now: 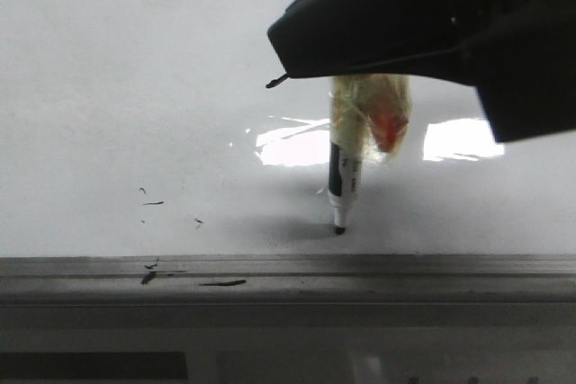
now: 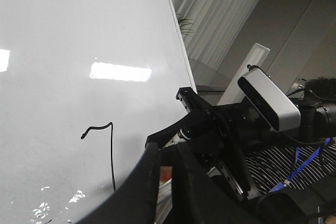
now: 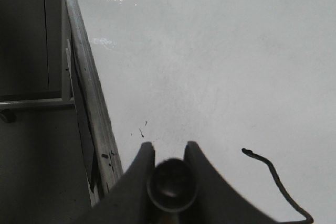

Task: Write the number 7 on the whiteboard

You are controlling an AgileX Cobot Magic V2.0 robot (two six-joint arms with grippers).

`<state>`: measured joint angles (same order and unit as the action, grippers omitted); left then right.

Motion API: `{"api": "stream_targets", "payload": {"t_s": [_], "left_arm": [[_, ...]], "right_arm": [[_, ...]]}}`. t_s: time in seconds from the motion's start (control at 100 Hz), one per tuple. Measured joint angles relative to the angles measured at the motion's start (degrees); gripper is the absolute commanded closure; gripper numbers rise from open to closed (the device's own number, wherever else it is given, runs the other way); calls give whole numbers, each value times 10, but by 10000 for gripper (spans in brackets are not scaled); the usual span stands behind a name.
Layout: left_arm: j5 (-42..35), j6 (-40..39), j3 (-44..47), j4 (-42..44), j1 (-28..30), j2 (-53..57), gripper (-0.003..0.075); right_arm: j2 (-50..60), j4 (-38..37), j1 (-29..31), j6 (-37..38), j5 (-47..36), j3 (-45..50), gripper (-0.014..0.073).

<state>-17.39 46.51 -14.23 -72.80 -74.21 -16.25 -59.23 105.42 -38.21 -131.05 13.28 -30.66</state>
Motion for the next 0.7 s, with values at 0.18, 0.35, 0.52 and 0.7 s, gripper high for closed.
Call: {"api": "stream_targets", "payload": {"t_s": [0.18,0.35,0.52,0.7], "left_arm": [[0,0,0,4,0,0,696],[-2,0,0,21,0,0,696],[-4,0,0,59,0,0,679],[20,0,-2,110,0,-37,414]], "right_arm": [[40,-13,1,-1,42,-38,638],[108,-14,1,34,81,-102,638],[146,-16,1,81,76,-101,638],[153,-49,1,179,107,-44,638]]}}
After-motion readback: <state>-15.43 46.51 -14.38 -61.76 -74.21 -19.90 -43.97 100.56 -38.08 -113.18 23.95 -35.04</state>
